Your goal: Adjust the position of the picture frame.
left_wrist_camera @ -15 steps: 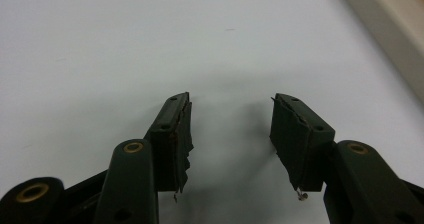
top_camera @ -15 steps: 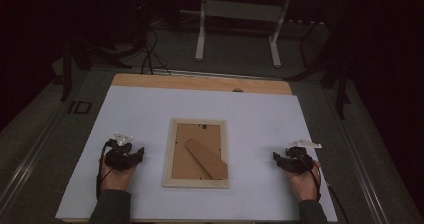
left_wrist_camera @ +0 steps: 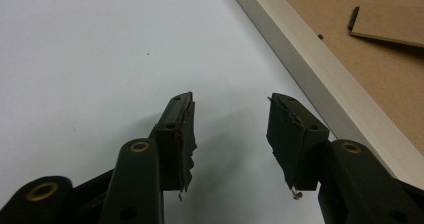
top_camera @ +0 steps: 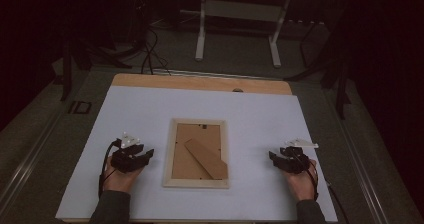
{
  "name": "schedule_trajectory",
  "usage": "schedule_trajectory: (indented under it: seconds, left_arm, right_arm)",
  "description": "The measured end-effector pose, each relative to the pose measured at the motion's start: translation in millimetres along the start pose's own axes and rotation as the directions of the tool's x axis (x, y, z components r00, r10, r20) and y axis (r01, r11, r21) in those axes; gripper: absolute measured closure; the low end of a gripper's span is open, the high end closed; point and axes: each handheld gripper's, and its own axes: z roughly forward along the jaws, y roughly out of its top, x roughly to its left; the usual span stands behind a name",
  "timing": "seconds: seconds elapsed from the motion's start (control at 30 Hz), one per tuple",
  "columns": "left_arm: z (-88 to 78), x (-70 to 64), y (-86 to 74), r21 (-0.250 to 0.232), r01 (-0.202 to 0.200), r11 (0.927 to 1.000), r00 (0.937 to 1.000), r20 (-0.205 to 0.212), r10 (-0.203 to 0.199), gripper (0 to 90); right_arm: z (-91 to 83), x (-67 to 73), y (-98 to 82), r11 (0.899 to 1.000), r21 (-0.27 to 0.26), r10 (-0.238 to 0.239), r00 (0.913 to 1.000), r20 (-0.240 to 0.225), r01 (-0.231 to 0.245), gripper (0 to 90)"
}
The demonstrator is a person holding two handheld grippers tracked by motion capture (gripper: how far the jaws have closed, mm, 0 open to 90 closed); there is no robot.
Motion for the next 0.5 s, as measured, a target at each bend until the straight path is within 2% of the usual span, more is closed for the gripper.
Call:
schedule_trajectory:
  seconds: [0.2,0.5]
  left_arm:
    - [-1.5,0.4,0.3,-0.005,0.015,0.9999,0.9996,0.022,-0.015,54.7]
    - [-3.1,-7.3,0.2,0.006,-0.014,0.9999,0.9980,0.062,0.013,56.0]
  right_arm:
    - [0.1,4.0,1.8,1.000,-0.003,-0.006,0.9997,-0.022,0.006,49.9]
    - [2.3,15.8,4.4,1.000,-0.010,-0.028,0.9989,-0.038,0.028,55.1]
